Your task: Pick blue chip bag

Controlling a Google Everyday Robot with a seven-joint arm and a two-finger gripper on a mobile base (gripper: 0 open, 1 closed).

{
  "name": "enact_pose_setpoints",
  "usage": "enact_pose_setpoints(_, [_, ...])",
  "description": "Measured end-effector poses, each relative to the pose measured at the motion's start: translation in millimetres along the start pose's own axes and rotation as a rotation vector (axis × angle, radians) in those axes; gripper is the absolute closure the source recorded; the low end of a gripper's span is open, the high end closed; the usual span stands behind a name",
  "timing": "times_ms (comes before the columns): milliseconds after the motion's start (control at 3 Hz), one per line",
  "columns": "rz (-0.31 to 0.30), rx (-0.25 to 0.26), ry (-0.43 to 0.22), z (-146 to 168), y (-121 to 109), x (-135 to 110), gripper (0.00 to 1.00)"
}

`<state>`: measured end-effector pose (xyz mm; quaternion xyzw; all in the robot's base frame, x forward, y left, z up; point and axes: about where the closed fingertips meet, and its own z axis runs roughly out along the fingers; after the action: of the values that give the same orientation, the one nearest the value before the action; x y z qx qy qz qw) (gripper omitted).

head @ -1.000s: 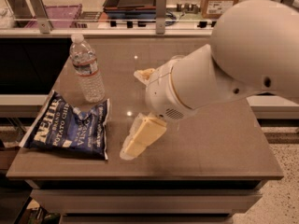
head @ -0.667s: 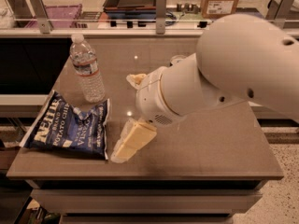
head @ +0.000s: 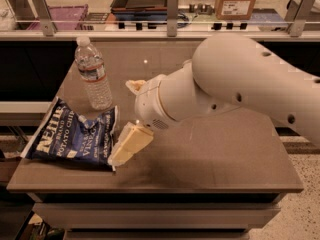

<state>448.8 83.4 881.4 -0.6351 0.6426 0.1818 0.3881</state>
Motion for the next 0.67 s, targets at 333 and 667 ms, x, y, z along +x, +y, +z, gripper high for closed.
enact_pose_setpoints(333, [0.003,-0.044,-0.045,22,-1,-4,0.00])
enact_pose_setpoints(667, [0.004,-0.076,-0.077,36,5,-10,0.00])
